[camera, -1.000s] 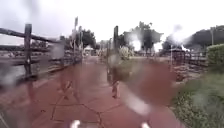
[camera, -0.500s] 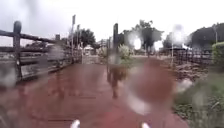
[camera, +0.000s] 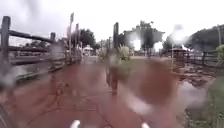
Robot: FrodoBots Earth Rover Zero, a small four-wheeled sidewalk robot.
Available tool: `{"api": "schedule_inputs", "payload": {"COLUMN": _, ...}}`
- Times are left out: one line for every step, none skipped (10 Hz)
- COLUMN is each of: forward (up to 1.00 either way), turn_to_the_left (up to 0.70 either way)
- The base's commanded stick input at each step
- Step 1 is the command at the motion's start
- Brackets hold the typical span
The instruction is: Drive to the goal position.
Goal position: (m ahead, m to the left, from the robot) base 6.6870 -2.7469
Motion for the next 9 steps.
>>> {"api": "schedule_inputs", "payload": {"forward": 0.00, "turn_to_the_left": 0.00}}
{"api": "schedule_inputs", "payload": {"forward": 0.00, "turn_to_the_left": 0.00}}
{"api": "schedule_inputs", "payload": {"forward": 0.00, "turn_to_the_left": 0.00}}
{"api": "schedule_inputs", "payload": {"forward": 0.05, "turn_to_the_left": 0.00}}
{"api": "schedule_inputs", "payload": {"forward": 0.70, "turn_to_the_left": 0.00}}
{"api": "schedule_inputs", "payload": {"forward": 0.70, "turn_to_the_left": -0.04}}
{"api": "schedule_inputs", "payload": {"forward": 0.70, "turn_to_the_left": -0.26}}
{"api": "schedule_inputs", "payload": {"forward": 0.70, "turn_to_the_left": -0.13}}
{"api": "schedule_inputs", "payload": {"forward": 0.70, "turn_to_the_left": 0.00}}
